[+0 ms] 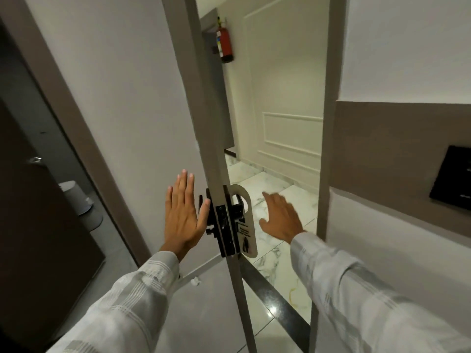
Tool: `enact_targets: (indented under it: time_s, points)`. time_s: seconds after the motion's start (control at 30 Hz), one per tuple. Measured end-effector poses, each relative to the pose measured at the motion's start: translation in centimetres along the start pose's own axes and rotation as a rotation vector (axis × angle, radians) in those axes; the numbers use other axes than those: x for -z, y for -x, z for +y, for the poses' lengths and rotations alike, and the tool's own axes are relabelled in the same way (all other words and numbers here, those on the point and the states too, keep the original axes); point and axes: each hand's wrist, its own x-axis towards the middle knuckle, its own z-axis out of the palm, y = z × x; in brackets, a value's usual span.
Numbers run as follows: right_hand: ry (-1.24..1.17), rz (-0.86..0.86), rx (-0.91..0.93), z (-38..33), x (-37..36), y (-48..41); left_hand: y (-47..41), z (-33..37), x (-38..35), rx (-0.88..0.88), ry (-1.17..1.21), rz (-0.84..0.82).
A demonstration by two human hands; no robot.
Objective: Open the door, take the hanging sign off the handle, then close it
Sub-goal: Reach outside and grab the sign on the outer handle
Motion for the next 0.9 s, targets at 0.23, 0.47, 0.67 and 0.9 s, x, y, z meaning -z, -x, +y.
enact_targets:
  time_s: [0.23,0.47,0.67,0.9]
  points:
    - [-0.358,-0.307,-0.348,-4.0,-6.8,0.5,2.2,0.4,2.6,0.035,-0.037,0.077]
    - [-0.506,-0.263,-0.422,-6.7,-9.0,-1.3,2.8,-0.1,3.3,-0.118,-0.237,-0.06]
    - [-0.485,-0.212,-0.41,-7.5,-9.9,-2.9,3.1,-1.2,3.4,-0.103,-0.298,-0.094]
    - [-0.485,-0.062,-0.459,-8.3,-8.3,-4.9,3.3,-0.4,3.1,-0.014,-0.391,-0.11]
